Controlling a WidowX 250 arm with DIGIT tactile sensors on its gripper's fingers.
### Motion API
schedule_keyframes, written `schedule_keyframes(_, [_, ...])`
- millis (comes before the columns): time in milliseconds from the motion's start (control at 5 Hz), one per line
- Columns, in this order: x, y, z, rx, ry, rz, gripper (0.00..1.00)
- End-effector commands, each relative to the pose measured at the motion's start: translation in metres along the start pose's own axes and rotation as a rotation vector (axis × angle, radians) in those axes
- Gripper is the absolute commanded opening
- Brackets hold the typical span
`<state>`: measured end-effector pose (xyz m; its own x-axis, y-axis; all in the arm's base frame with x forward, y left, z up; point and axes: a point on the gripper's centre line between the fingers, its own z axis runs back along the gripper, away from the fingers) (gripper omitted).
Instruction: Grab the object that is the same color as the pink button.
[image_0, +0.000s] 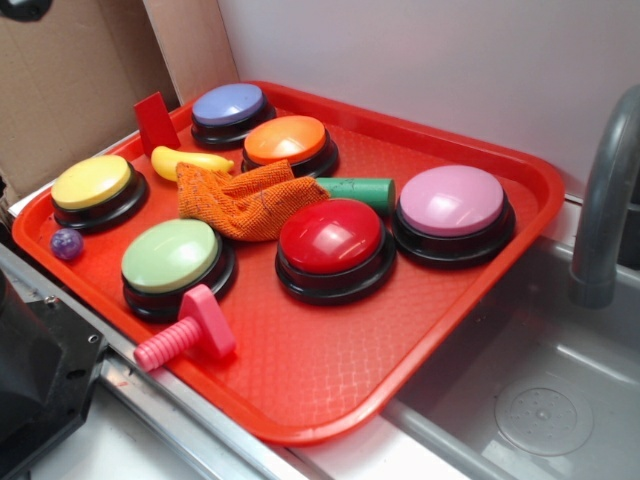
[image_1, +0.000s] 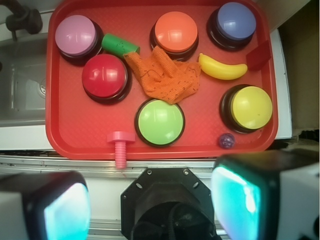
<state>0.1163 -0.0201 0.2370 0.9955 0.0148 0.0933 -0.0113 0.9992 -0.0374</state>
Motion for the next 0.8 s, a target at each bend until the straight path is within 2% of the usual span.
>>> schedule_keyframes(0, [0.000,0.000,0.000,0.000,0.000,0.000,1.00])
schedule_keyframes(200, [0.007,-0.014,-0.026,0.016,0.024,0.029,1.00])
schedule_keyframes(400, [0.009,-0.028,-0.057,0.017,0.076,0.082,1.00])
schedule_keyframes(600, [0.006,-0.036,-0.082,0.040,0.081,0.134,1.00])
